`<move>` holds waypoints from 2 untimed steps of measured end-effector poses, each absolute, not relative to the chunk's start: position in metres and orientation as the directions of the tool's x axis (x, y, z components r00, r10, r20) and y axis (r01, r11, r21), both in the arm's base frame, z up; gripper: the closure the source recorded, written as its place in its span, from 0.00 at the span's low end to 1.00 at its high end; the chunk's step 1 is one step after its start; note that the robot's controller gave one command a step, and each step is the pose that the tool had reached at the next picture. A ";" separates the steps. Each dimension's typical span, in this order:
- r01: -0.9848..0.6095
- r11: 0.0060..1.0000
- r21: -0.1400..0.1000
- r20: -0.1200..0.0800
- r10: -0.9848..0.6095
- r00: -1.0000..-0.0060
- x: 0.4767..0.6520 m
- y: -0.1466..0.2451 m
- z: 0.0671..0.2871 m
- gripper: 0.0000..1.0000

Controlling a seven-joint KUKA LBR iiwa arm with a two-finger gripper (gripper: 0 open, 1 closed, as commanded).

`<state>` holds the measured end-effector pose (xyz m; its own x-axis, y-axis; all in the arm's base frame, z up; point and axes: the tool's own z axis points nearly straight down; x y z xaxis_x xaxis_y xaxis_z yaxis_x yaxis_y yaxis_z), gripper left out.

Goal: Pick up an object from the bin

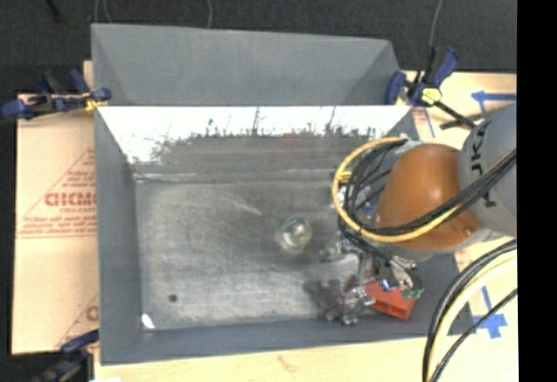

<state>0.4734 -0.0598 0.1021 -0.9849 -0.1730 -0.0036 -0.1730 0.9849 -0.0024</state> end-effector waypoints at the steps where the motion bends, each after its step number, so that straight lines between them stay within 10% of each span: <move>1: -0.266 0.964 -0.004 -0.005 -0.266 -0.964 0.476 -0.079 0.121 0.00; 2: -0.065 0.998 0.000 -0.012 -0.065 -0.998 0.482 -0.089 0.073 0.00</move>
Offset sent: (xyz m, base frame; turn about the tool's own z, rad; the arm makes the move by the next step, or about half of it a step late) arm 0.0013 -0.0176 0.0177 -0.0986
